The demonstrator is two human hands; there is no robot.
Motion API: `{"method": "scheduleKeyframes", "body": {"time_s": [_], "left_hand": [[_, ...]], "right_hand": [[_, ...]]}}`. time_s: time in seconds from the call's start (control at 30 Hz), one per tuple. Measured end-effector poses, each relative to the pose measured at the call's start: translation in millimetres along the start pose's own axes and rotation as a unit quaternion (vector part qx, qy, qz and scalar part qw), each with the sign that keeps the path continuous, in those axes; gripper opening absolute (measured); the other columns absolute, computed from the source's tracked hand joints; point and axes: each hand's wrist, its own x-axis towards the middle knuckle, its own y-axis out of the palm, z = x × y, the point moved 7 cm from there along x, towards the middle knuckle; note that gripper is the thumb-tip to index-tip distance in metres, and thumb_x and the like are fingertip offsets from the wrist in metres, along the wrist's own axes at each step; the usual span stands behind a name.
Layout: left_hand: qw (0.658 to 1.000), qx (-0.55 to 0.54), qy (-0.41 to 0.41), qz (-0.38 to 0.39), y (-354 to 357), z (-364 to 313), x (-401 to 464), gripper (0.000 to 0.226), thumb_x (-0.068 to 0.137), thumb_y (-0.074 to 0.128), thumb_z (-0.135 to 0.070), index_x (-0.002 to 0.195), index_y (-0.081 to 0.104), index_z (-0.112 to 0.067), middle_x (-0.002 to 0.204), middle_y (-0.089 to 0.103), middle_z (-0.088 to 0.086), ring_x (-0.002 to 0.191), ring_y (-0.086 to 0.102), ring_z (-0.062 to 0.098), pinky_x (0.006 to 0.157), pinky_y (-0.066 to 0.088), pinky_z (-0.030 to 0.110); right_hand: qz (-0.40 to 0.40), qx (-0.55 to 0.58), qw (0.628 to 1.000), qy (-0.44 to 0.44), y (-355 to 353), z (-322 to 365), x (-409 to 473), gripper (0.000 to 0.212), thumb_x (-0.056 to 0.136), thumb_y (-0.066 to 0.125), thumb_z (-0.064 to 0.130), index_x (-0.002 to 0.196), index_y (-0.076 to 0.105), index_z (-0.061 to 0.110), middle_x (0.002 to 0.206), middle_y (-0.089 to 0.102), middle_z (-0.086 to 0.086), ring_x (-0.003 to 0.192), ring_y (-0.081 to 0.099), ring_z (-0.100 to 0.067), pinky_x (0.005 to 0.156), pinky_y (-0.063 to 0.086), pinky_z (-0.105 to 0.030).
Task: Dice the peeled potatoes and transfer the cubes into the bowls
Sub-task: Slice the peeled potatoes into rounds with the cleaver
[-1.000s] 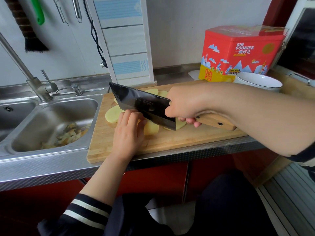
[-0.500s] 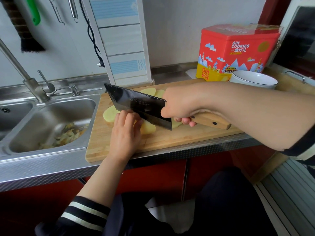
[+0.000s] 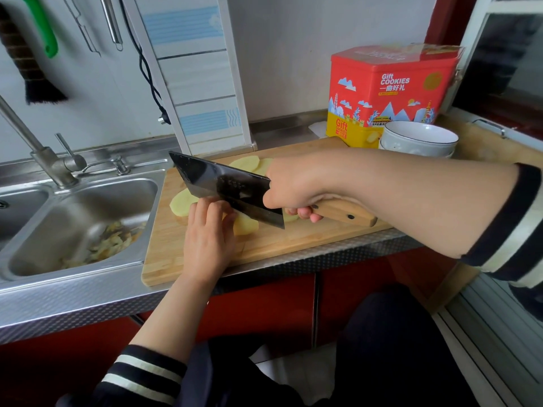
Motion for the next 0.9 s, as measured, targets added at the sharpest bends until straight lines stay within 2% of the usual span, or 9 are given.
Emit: {"method": "scheduleKeyframes", "body": {"time_s": [0.13,0.3,0.43,0.53,0.8,0.9], "left_hand": [[1.0,-0.006,0.001,-0.003,1,0,0,0.008,0.088,0.05,-0.008,0.096,0.053,-0.005,0.098,0.054,0.016,0.088,0.046,0.03,0.078,0.032,0.024],[1.0,-0.014,-0.002,-0.006,1,1,1,0.008,0.088,0.048,-0.009,0.096,0.049,-0.009,0.097,0.055,0.017,0.088,0.047,0.031,0.079,0.032,0.024],[1.0,-0.01,-0.01,0.002,2,3,0,0.009,0.088,0.048,-0.008,0.095,0.052,-0.006,0.098,0.054,0.017,0.088,0.048,0.031,0.08,0.03,0.022],[1.0,-0.011,-0.007,0.001,1,4,0,0.009,0.087,0.049,-0.008,0.095,0.053,-0.005,0.097,0.054,0.017,0.088,0.048,0.031,0.079,0.031,0.024],[1.0,0.007,0.012,-0.009,1,-6,-1,0.009,0.09,0.053,-0.007,0.094,0.057,-0.001,0.096,0.055,0.017,0.086,0.048,0.03,0.076,0.036,0.029],[1.0,0.004,0.005,-0.007,7,-14,-1,0.01,0.091,0.054,-0.007,0.092,0.059,0.002,0.096,0.055,0.017,0.084,0.05,0.032,0.074,0.039,0.031]], "right_hand": [[-0.003,-0.002,1.0,-0.002,1,0,1,0.021,0.096,0.041,0.012,0.104,0.055,-0.001,0.063,0.049,-0.01,0.039,0.039,-0.014,0.039,0.041,-0.022],[0.011,-0.024,1.0,0.001,14,1,10,0.023,0.097,0.039,0.01,0.094,0.056,-0.004,0.075,0.054,-0.017,0.043,0.042,-0.018,0.039,0.042,-0.024],[0.012,-0.007,1.0,0.006,15,0,13,0.029,0.097,0.039,0.011,0.112,0.056,-0.006,0.076,0.053,-0.017,0.044,0.042,-0.018,0.042,0.043,-0.025],[0.015,-0.025,1.0,0.003,16,2,13,0.029,0.097,0.039,0.01,0.112,0.057,-0.008,0.082,0.055,-0.019,0.049,0.043,-0.02,0.043,0.044,-0.027],[0.007,-0.011,1.0,-0.005,6,-11,13,0.025,0.094,0.044,0.014,0.112,0.053,-0.001,0.064,0.053,-0.01,0.039,0.042,-0.014,0.042,0.045,-0.024],[0.003,-0.011,1.0,0.006,0,-20,12,0.016,0.094,0.046,0.015,0.102,0.053,0.004,0.06,0.051,-0.007,0.036,0.041,-0.012,0.04,0.044,-0.024]]}}
